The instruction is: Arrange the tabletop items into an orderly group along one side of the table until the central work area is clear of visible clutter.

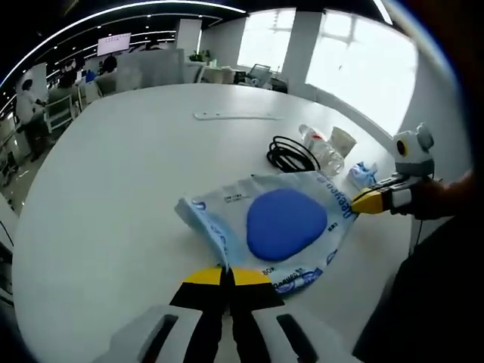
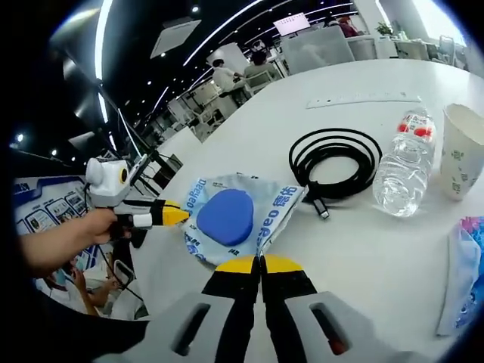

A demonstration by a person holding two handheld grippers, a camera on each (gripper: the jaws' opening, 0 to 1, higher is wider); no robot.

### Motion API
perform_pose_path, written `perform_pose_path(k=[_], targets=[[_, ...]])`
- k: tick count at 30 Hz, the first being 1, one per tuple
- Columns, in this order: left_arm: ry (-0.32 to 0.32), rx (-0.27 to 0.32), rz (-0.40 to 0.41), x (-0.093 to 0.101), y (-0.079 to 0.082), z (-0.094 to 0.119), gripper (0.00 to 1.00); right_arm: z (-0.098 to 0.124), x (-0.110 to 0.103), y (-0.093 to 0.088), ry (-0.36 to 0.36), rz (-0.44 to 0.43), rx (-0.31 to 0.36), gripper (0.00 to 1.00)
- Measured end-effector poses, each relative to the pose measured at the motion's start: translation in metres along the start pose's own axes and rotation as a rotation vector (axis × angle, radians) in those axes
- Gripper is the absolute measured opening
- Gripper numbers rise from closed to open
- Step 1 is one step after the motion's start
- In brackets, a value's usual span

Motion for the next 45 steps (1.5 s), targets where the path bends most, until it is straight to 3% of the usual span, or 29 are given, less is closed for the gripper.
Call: perform_pose_path(k=[10, 13, 23, 34, 45], targets=[[-0.028, 0.037, -0.003, 0.034, 0.01, 0.005, 0.0, 0.029, 0.012, -0.001, -0.034, 0.005, 0.041, 0.0], [-0.037, 0.037, -0.012, 0.033, 0.013, 0.004, 0.0, 0.041, 0.016, -0.002, -0.048, 0.002, 0.049, 0.0], [-0.072, 0.055, -0.005, 0.067, 0.019, -0.007, 0.0, 0.07, 0.04, -0.004, -0.103, -0.017, 0.073, 0.0], [-0.11, 0.068, 0.024, 0.107, 0.02, -0.026, 0.0, 0.101, 0.074, -0.016, -0.204, -0.055, 0.091, 0.0], [-0.137, 0.043, 0.027, 0.137, 0.011, -0.04, 0.0, 0.113, 0.094, -0.032, -0.287, -0.046, 0.072, 0.0]])
Point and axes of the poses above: the point that each gripper's makers call its tool centre point, and the gripper's own axes: z roughly backward along the fingers, x roughly to its right, y roughly out of its top, the point moved 1 cm from there along z, roughly backward along the fingers, and after that the axes turned 8 degrees about z, right-handed, at the moved point
